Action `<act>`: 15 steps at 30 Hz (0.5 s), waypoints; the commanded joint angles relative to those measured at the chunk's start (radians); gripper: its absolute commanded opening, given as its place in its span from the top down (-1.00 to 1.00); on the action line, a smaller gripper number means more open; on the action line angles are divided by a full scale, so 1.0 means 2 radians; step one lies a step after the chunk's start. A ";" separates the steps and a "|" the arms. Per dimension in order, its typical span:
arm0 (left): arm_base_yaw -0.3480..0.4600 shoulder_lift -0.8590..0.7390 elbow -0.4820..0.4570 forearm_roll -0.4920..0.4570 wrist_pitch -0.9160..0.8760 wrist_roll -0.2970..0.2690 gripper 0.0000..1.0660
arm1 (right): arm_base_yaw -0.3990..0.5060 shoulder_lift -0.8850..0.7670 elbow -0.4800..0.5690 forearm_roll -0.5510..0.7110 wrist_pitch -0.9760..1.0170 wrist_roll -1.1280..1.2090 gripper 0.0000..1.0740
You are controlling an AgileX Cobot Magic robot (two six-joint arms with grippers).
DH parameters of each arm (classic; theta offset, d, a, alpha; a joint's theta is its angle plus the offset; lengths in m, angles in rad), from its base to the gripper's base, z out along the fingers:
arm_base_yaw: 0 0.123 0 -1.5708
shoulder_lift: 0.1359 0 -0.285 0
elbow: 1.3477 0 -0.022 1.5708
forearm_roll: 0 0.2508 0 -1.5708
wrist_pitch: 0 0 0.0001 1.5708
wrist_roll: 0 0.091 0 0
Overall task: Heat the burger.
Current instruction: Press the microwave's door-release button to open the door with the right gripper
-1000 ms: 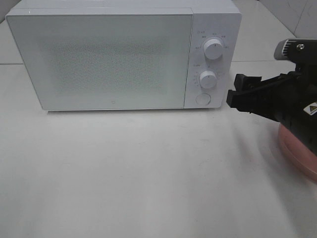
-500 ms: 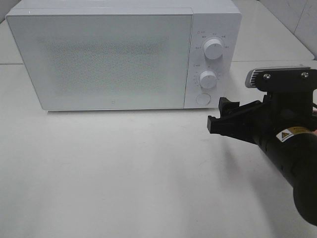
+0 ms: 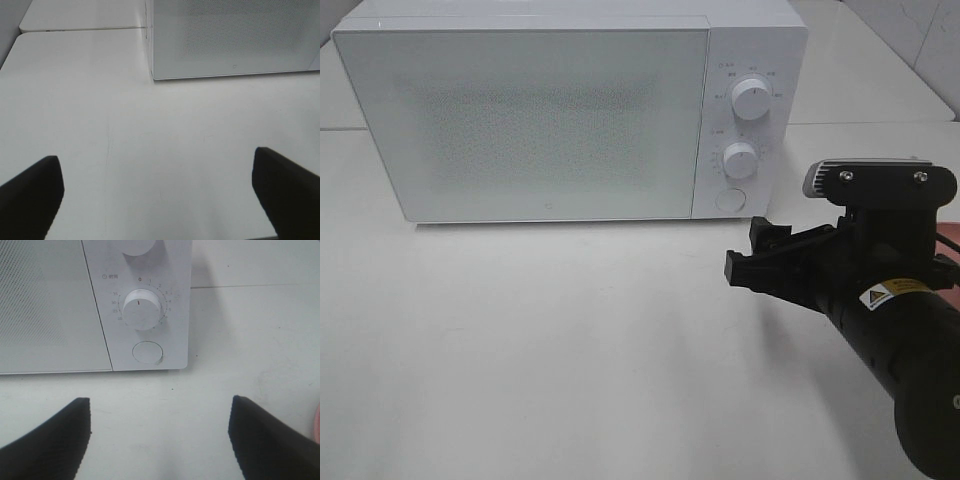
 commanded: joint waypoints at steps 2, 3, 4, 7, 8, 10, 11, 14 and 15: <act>-0.002 -0.012 0.002 0.000 -0.002 0.000 -0.80 | 0.002 0.001 0.001 -0.002 0.002 0.064 -0.30; -0.002 -0.012 0.002 0.000 -0.002 0.000 -0.80 | 0.002 0.001 0.001 -0.002 0.002 0.103 -0.28; -0.002 -0.012 0.002 0.000 -0.002 0.000 -0.80 | 0.002 0.001 0.001 -0.002 0.002 0.126 -0.28; -0.002 -0.012 0.002 0.000 -0.002 0.000 -0.80 | 0.002 0.001 0.001 -0.002 0.002 0.202 -0.26; -0.002 -0.012 0.002 0.000 -0.002 0.000 -0.80 | 0.002 0.001 0.001 -0.002 0.002 0.202 -0.26; -0.002 -0.012 0.002 0.000 -0.002 0.000 -0.80 | 0.002 0.001 0.001 -0.002 0.002 0.288 -0.23; -0.002 -0.012 0.002 0.000 -0.002 0.000 -0.80 | 0.002 0.001 0.001 -0.002 0.002 0.288 -0.23; -0.002 -0.012 0.002 0.000 -0.002 0.000 -0.80 | 0.002 0.001 0.001 -0.002 0.002 0.367 -0.20; -0.002 -0.012 0.002 0.000 -0.002 0.000 -0.80 | 0.002 0.001 0.001 -0.002 0.003 0.418 -0.20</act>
